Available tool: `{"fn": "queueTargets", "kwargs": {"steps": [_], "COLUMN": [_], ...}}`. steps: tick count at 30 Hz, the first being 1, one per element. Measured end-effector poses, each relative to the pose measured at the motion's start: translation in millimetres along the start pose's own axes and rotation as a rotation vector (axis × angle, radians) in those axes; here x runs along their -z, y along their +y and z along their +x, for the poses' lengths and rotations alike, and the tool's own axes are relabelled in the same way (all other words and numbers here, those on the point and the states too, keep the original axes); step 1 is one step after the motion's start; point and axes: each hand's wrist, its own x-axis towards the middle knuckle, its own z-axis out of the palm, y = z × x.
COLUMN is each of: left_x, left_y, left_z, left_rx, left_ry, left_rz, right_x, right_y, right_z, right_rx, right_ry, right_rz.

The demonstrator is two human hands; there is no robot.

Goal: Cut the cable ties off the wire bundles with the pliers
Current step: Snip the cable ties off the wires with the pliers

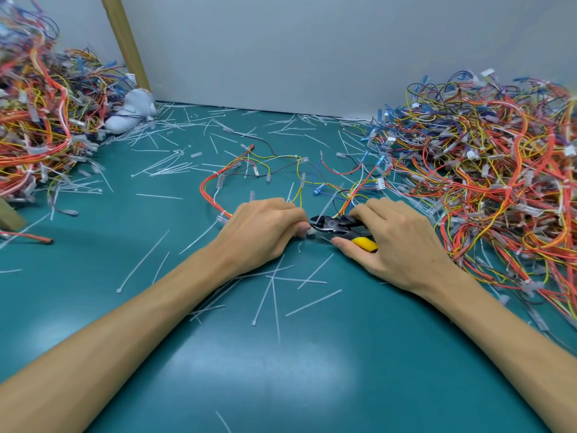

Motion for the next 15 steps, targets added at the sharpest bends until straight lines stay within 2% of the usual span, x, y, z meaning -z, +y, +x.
{"fn": "queueTargets", "kwargs": {"steps": [15], "left_x": [-0.4], "left_y": [-0.4], "left_z": [-0.2], "left_rx": [0.003], "left_ry": [-0.01], "left_rz": [0.005], "right_x": [1.4], "right_y": [-0.7], "right_z": [-0.5], "right_rx": [-0.044], "right_ry": [-0.09], "right_rz": [0.03]}}
